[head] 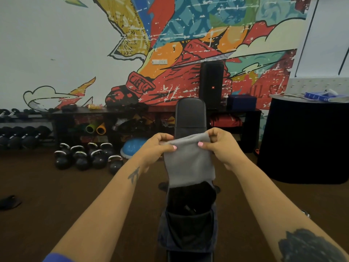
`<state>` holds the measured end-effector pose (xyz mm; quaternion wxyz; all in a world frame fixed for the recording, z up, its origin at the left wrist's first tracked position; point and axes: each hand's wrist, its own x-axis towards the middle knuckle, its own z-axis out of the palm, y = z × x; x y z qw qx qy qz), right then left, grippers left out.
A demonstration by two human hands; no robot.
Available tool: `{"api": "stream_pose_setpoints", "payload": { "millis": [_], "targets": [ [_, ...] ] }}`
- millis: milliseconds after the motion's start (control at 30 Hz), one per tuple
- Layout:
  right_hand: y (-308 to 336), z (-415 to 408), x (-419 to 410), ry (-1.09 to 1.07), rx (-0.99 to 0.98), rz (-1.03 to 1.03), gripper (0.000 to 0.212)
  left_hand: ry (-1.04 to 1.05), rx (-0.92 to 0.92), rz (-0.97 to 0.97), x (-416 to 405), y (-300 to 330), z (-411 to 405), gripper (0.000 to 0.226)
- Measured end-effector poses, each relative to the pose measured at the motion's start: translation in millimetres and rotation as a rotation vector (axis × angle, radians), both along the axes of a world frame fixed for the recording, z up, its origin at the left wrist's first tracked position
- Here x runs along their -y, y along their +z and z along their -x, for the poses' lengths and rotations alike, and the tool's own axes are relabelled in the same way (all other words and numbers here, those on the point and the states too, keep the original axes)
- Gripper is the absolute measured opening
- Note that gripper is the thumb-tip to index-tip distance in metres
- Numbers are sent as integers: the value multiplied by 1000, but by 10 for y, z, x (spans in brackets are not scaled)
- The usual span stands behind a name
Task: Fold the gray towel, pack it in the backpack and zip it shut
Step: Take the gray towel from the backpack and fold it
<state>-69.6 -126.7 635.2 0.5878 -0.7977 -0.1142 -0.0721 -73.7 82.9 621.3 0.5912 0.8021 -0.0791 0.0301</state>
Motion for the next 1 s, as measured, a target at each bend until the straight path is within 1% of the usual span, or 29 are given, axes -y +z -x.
{"api": "stream_pose_setpoints", "payload": {
  "millis": [67,133,167,233,267,333,367,433,500,533,567,600,633,700,800,833,900,967,1000],
  "targets": [
    [69,44,-20,53,48,94,19,-101,-47,-196,-14,102,24,43],
    [135,94,-63,134,65,157,17,-178,-51,-415,45,175,41,50],
    [158,116,-92,173,73,184,17,-209,-39,-470,92,197,49,53],
    [185,148,-157,213,96,233,17,-248,-48,-470,167,217,46,59],
    [192,154,-181,215,107,239,18,-258,-53,-456,195,213,49,56],
    [192,155,-199,206,109,206,21,-238,-32,-433,214,193,58,33],
    [187,152,-187,206,90,181,24,-203,-17,-409,204,174,57,24],
    [165,134,-129,221,1,163,33,-142,-15,-301,166,124,69,21],
    [134,119,-55,237,-89,281,43,-112,-60,-137,120,72,87,21],
    [113,116,-24,245,-121,349,43,-105,-91,-50,92,54,95,21],
    [93,116,1,244,-145,378,38,-102,-115,24,61,37,93,21],
    [78,119,21,239,-161,355,29,-103,-134,77,36,26,92,23],
    [67,123,36,230,-181,288,21,-109,-151,115,15,13,92,23],
    [40,119,59,207,-226,112,13,-128,-177,175,-15,-20,95,23],
    [-4,86,54,159,-269,-78,9,-164,-220,258,-26,-51,115,47],
    [-14,78,41,144,-277,-139,8,-169,-226,299,-20,-59,118,46],
    [-30,71,14,129,-295,-273,8,-146,-203,393,11,-67,134,28],
    [-48,87,-17,162,-330,-373,18,-72,-163,458,57,-82,128,21],
    [-62,104,-37,194,-358,-374,25,-39,-148,480,84,-90,122,22]
  ]
}}
